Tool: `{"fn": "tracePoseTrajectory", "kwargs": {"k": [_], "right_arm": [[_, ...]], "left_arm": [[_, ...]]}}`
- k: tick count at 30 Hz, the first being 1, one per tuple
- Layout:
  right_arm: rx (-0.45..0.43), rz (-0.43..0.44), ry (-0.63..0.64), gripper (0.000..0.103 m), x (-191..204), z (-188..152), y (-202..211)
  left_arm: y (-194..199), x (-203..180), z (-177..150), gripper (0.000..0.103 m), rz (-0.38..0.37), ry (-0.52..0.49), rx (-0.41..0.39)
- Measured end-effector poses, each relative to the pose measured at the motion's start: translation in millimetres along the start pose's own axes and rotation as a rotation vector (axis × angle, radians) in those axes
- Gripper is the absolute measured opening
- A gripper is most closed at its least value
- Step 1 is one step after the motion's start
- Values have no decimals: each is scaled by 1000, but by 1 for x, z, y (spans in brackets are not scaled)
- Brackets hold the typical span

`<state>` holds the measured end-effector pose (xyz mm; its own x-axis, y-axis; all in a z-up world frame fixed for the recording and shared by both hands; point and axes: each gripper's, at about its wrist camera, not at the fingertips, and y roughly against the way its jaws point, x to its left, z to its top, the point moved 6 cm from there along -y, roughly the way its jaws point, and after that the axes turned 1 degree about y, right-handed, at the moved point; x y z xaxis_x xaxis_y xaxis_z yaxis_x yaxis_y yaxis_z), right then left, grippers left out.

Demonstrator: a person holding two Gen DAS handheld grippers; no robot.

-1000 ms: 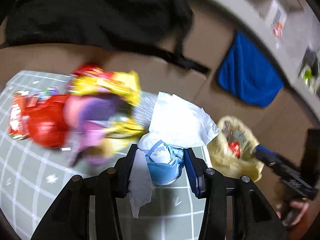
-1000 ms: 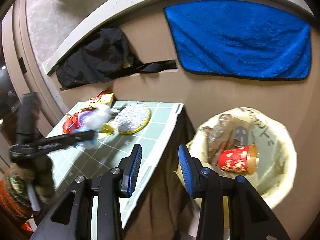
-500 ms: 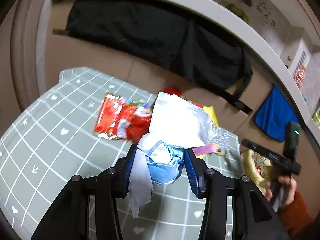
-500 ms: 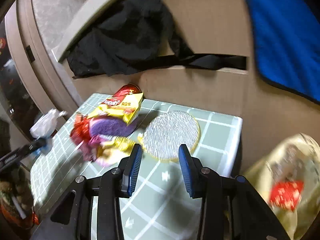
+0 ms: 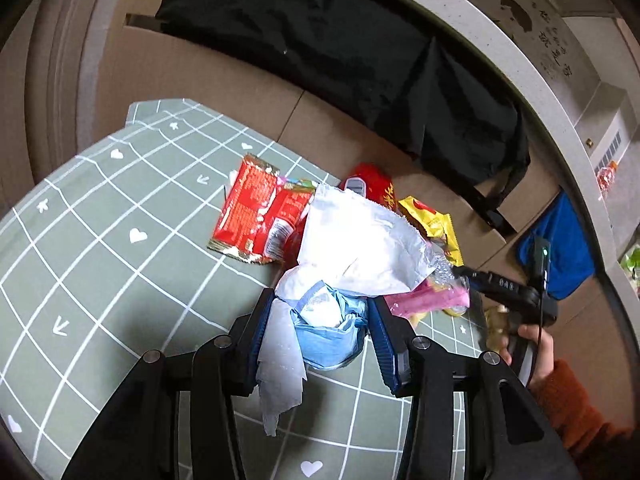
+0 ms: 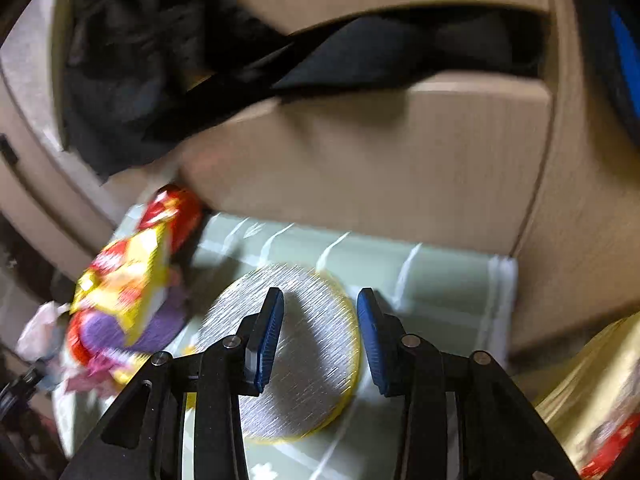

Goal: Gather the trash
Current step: 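Grasp the round silver glitter pad by its yellow rim with the right tool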

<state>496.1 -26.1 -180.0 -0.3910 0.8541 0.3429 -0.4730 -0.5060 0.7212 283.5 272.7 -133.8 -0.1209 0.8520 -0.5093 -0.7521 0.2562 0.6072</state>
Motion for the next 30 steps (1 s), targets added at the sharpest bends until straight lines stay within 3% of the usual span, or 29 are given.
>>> {"fn": "tracePoseTrajectory", "kwargs": {"k": [3,4,7,14,19,23,28,30], "right_arm": [[31,21,101,29,30,-23,6],[29,27,124,23,40,-29,10],[10,79,153,17,65,-38,24],[-18,234,263,16,136,-54,75],[1,248,359,16,179,-67,71],[24,251,307,17,185,-66,48],[44,180,168,24,173,-58,25],[42,214,102,26,171,-57,27]], "left_arm": [[0,-6,-3,47,-13,1,8],[1,-9,-4,47,-17,-3,8],[6,-17,-6,47,-23,-15,4],[21,-17,-14,47,-24,5,-2],[32,-10,-20,47,-26,26,-7],[42,1,-21,47,-27,42,-18],[48,17,-21,47,-19,61,-23],[48,23,-21,47,-17,70,-23]]}}
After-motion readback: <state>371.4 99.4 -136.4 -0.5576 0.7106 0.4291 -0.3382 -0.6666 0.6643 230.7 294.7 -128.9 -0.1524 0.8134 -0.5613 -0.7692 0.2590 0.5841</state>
